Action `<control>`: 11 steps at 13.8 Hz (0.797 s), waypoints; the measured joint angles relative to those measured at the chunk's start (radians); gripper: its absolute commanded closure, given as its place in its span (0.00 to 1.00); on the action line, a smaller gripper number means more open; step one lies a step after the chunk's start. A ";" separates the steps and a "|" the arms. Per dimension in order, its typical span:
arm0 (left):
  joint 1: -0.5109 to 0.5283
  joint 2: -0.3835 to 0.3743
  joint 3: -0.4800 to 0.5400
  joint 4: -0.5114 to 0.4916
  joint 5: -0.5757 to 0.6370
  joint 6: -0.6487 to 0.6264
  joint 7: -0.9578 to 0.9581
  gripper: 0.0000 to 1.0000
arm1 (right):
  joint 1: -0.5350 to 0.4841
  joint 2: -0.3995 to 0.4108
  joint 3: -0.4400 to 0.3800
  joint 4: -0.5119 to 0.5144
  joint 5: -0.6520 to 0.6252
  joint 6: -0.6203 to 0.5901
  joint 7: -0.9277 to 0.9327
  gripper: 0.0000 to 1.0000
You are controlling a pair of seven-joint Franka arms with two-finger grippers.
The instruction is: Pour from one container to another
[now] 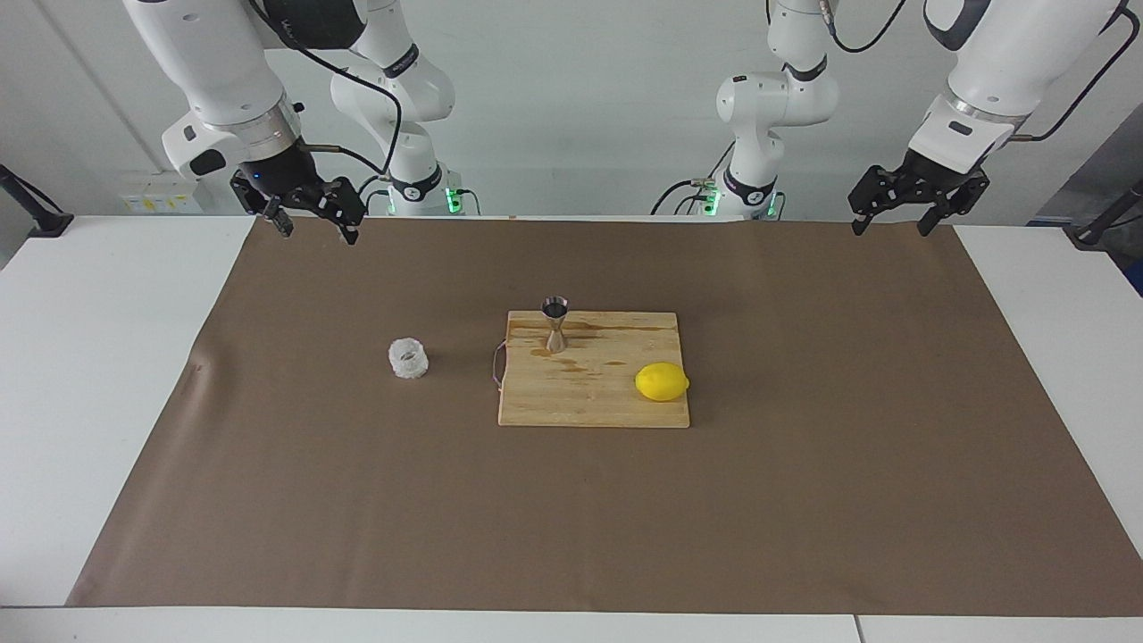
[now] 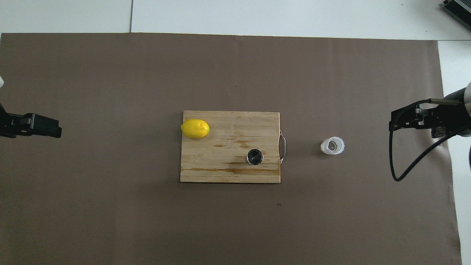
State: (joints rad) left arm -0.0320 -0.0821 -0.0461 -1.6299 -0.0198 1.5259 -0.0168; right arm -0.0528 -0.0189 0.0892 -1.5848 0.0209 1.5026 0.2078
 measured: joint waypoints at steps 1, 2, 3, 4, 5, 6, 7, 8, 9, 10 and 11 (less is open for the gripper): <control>0.000 0.000 0.000 0.000 0.000 0.000 0.000 0.00 | 0.000 -0.002 0.000 -0.002 0.000 0.000 0.000 0.00; 0.000 0.000 0.000 0.000 0.000 0.000 0.000 0.00 | 0.000 -0.004 0.000 -0.003 0.000 0.000 0.000 0.00; 0.000 0.000 0.000 0.000 0.000 0.000 0.000 0.00 | 0.000 -0.005 0.000 -0.004 0.000 0.001 0.000 0.00; 0.000 0.000 0.000 0.000 0.000 0.000 0.000 0.00 | 0.000 -0.006 0.001 -0.004 0.000 0.001 0.000 0.00; 0.000 0.000 0.000 0.000 0.000 0.000 0.000 0.00 | 0.000 -0.006 0.001 -0.004 0.000 0.002 0.000 0.00; 0.000 0.000 0.000 0.000 0.000 0.000 0.000 0.00 | 0.000 -0.006 0.002 -0.004 0.000 0.003 0.000 0.00; 0.000 0.000 0.000 0.000 0.000 0.000 0.000 0.00 | 0.000 -0.007 0.002 -0.004 0.000 0.004 0.000 0.00; 0.000 0.000 0.000 0.000 0.000 0.000 0.000 0.00 | 0.000 -0.007 0.002 -0.004 0.000 0.004 0.000 0.00; 0.000 0.000 0.000 0.000 0.000 0.000 0.000 0.00 | -0.001 -0.007 0.002 -0.004 0.000 0.005 0.000 0.00; 0.000 0.000 0.000 0.000 0.000 0.000 0.000 0.00 | -0.001 -0.007 0.002 -0.004 0.000 0.005 0.000 0.00; 0.000 0.000 0.000 0.000 0.000 0.000 0.000 0.00 | -0.002 -0.010 0.002 -0.004 0.000 0.006 0.000 0.00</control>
State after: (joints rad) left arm -0.0320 -0.0821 -0.0461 -1.6299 -0.0198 1.5259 -0.0168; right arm -0.0545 -0.0289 0.0907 -1.5892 0.0211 1.5086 0.2078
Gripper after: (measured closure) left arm 0.000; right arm 0.000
